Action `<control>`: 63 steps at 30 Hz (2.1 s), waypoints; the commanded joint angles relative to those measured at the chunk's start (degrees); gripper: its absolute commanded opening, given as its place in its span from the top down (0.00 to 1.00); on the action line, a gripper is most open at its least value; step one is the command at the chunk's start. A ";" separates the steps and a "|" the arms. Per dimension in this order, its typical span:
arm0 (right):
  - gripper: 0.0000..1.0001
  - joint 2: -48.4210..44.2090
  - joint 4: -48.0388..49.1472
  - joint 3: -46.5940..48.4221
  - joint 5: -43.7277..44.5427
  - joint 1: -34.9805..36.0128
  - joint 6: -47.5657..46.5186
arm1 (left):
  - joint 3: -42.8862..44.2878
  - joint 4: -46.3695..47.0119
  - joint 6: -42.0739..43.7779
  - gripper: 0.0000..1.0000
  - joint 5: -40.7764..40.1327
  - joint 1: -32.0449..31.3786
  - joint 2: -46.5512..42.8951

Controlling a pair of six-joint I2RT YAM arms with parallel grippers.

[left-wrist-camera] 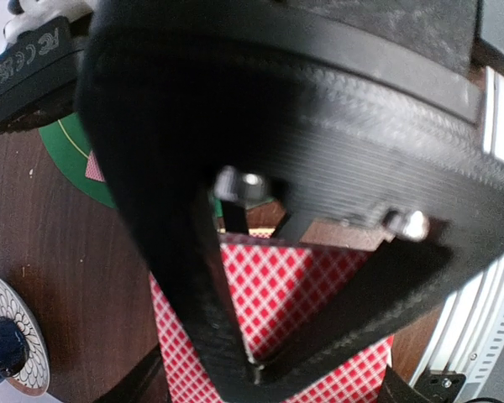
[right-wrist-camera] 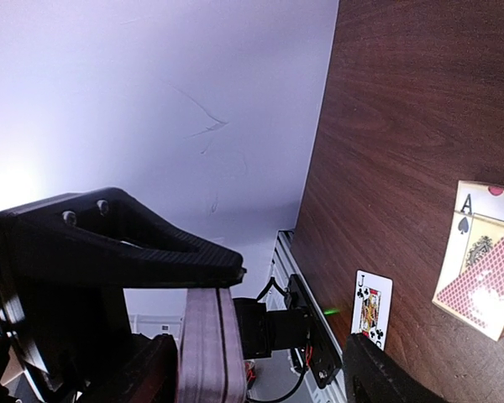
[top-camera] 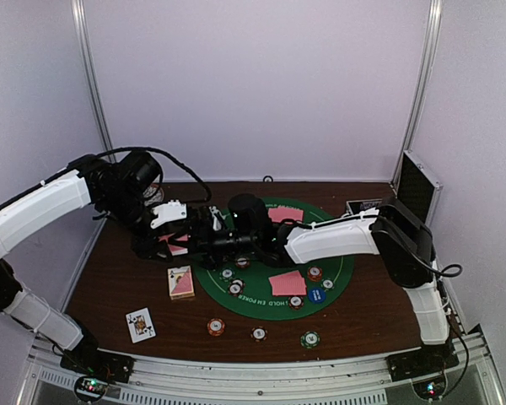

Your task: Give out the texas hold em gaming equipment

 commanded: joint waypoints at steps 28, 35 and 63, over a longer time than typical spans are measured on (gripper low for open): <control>0.62 -8.55 -2.60 -7.67 -0.80 -2.58 -0.63 | 1.29 0.88 1.13 0.79 0.13 0.09 -1.36; 0.79 -11.63 -1.54 -10.17 -1.19 -2.58 0.05 | 1.42 1.29 0.95 0.79 -0.20 0.09 -1.22; 1.00 -28.01 -9.35 -25.19 -4.43 -11.89 -2.96 | 0.46 1.36 1.39 0.80 -2.25 0.09 -1.62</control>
